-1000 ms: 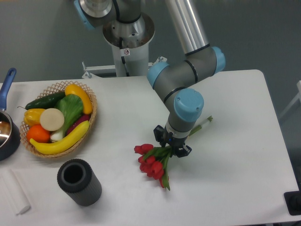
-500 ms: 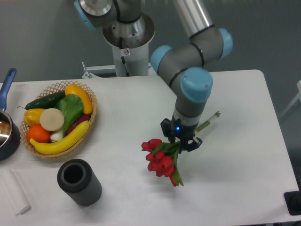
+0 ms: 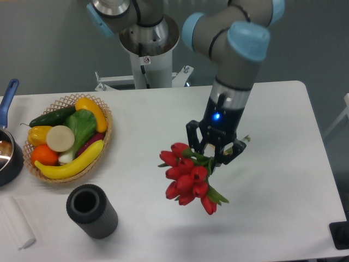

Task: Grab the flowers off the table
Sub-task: 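Lift the gripped tulip bouquet up off the table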

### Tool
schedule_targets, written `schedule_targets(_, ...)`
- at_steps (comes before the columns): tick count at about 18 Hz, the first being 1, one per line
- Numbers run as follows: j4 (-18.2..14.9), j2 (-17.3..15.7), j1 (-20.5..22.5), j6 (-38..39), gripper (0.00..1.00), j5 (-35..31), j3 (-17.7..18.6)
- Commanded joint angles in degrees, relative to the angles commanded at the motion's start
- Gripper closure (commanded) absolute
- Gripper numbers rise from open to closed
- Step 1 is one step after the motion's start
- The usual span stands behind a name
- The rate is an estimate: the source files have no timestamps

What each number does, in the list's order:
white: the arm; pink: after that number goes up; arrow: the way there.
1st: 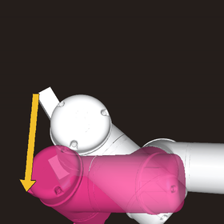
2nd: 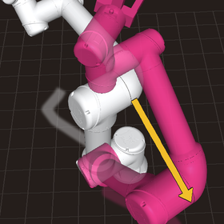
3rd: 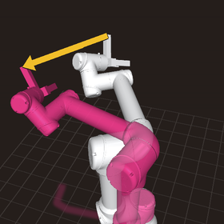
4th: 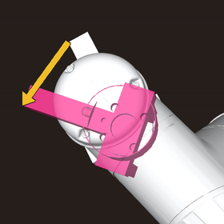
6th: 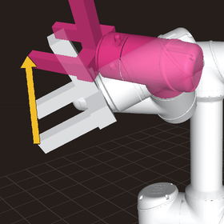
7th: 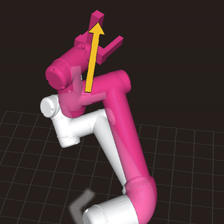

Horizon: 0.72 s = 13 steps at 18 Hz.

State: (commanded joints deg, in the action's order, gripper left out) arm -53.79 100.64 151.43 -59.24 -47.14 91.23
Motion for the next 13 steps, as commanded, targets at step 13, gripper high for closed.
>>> schedule_targets(13,0.0,-1.41,4.49,3.78,0.6,22.35,0.7)
